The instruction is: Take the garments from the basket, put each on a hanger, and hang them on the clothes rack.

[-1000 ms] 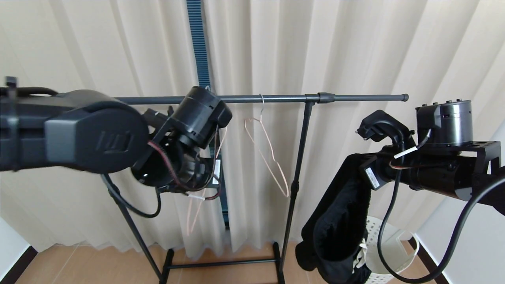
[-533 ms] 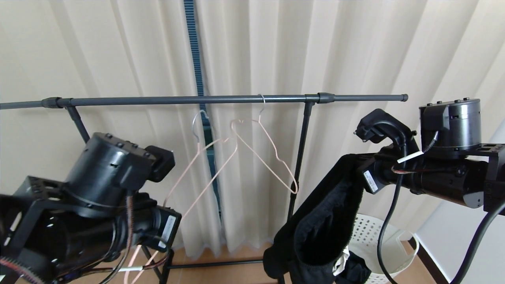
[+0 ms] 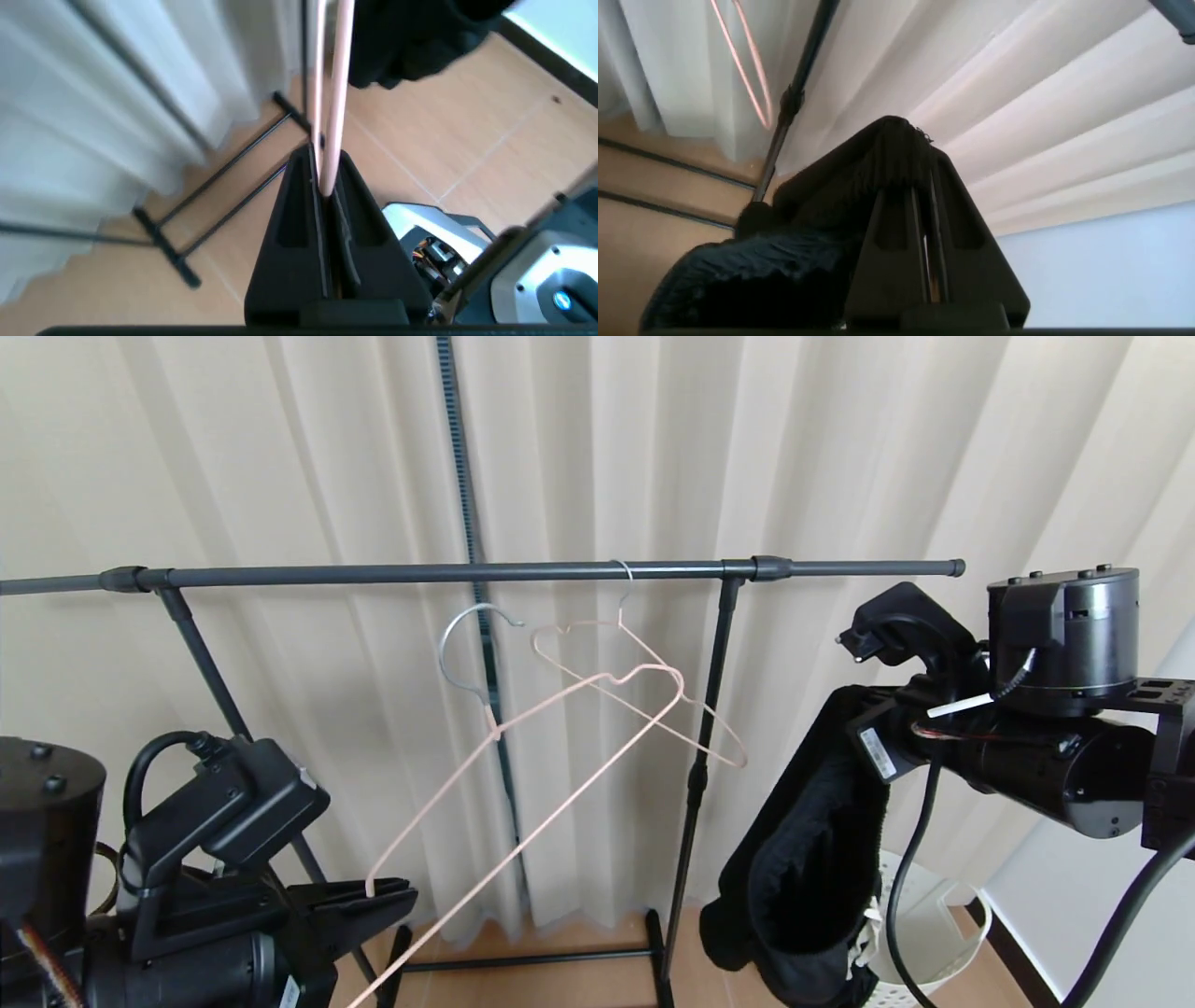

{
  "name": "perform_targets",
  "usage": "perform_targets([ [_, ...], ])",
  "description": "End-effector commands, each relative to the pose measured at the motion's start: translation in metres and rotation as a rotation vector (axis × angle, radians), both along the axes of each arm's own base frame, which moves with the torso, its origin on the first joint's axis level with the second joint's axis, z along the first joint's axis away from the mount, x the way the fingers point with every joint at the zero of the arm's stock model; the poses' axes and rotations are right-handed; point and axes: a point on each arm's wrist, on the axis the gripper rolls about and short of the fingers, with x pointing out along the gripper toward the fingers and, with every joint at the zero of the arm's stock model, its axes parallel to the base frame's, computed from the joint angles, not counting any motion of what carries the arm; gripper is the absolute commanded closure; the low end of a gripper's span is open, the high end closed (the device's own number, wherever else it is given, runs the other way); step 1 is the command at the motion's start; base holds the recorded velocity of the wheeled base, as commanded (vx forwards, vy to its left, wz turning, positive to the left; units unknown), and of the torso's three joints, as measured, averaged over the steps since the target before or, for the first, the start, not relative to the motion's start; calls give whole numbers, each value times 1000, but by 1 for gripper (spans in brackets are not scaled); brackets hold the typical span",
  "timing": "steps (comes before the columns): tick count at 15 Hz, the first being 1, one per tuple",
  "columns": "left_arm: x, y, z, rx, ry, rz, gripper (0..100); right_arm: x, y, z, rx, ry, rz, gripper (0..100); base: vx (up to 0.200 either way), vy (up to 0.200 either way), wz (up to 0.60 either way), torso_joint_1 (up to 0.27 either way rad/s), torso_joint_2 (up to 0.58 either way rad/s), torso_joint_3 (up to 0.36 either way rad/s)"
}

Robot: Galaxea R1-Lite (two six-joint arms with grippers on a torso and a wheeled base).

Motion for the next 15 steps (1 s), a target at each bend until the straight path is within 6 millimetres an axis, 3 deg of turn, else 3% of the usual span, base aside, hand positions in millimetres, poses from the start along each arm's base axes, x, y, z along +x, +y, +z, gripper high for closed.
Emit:
perform_targets([
  [1, -7, 3, -6, -6, 10, -48, 100, 6, 4, -5, -13, 0, -20, 100, 0, 0, 0, 0, 0, 0],
  [6, -5, -11, -15, 2, 71, -152, 100, 16, 9, -11, -6, -47, -55, 100, 0, 0, 0, 0, 0, 0],
  [11, -6, -25, -20, 21, 103, -208, 100, 11, 22, -11, 9, -46, -18, 100, 0, 0, 0, 0, 0, 0],
  [15, 11, -42, -33, 22, 110, -213, 100, 3, 33, -14, 0, -36, 20, 100, 0, 0, 0, 0, 0, 0],
])
